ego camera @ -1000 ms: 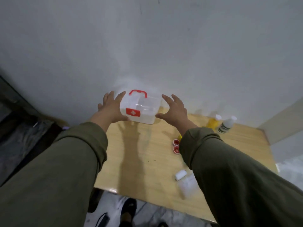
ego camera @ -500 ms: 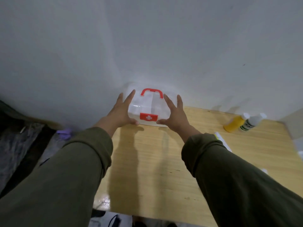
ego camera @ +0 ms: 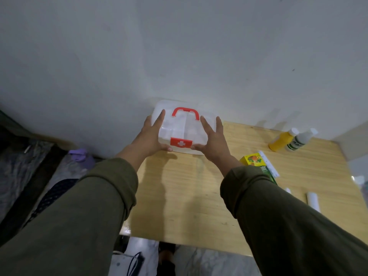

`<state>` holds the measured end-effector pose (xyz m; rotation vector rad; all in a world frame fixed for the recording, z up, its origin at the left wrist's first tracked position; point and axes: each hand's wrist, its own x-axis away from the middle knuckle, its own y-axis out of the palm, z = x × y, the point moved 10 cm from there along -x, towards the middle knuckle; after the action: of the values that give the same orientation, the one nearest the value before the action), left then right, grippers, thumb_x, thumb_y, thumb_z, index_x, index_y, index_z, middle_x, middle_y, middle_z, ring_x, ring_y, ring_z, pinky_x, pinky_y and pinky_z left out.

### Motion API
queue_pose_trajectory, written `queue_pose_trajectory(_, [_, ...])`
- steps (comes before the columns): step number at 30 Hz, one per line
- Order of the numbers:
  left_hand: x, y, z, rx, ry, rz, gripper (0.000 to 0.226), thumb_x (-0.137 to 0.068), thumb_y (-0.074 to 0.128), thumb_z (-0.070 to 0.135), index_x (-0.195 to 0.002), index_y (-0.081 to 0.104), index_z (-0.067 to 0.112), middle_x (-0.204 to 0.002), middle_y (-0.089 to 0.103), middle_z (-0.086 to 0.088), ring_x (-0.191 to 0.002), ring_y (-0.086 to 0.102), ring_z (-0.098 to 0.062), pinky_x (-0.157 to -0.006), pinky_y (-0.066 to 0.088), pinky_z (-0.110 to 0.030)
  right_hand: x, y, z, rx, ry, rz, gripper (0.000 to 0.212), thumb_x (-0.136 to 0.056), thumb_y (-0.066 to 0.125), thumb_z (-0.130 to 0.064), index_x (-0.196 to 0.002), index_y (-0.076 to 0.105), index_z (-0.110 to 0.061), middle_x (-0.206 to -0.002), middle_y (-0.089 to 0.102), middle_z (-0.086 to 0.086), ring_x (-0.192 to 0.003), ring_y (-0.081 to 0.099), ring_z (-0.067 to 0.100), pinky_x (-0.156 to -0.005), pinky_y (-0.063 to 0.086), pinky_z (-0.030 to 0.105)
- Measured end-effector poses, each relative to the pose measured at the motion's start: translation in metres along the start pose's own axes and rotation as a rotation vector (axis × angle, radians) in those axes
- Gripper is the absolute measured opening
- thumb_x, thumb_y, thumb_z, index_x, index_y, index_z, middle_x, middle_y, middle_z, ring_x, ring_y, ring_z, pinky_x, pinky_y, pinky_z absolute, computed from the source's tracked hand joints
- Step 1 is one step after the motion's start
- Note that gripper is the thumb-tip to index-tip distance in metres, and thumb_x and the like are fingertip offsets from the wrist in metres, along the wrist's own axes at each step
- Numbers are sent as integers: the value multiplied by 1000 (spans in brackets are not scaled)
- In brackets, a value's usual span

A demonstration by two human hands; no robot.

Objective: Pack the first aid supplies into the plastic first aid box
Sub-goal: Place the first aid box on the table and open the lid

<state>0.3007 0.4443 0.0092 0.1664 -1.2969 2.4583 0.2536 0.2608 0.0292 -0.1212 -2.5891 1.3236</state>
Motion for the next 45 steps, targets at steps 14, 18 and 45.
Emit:
queue_pose_trajectory(14, [48, 7, -3, 41, 13, 51, 93, -85, 67, 23, -148, 0, 40, -159, 4, -4, -146, 16, -29, -113, 26, -43, 53, 12, -15, 584, -298, 99, 87, -83, 59, -54, -148, 5, -35, -160, -6, 8, -147, -9, 33, -115, 1, 57])
queue_pose_trajectory(18, [45, 8, -6, 33, 28, 92, 91, -86, 67, 25, -147, 1, 41, -158, 10, -4, -143, 22, -29, -111, 30, -43, 59, 32, -35, 666, -492, 157, 88, -79, 69, -46, -147, 15, -33, -158, 17, 11, -146, 11, 36, -113, 7, 58])
queue_pose_trajectory(45, [57, 1, -1, 119, 69, 125, 113, -79, 73, 29, -145, -18, 38, -159, 15, -5, -142, 27, -30, -110, 31, -44, 67, 21, -57, 702, -728, 278, 37, -90, 59, -25, -125, 54, -14, -131, 59, 9, -115, 57, 45, -86, 51, 58])
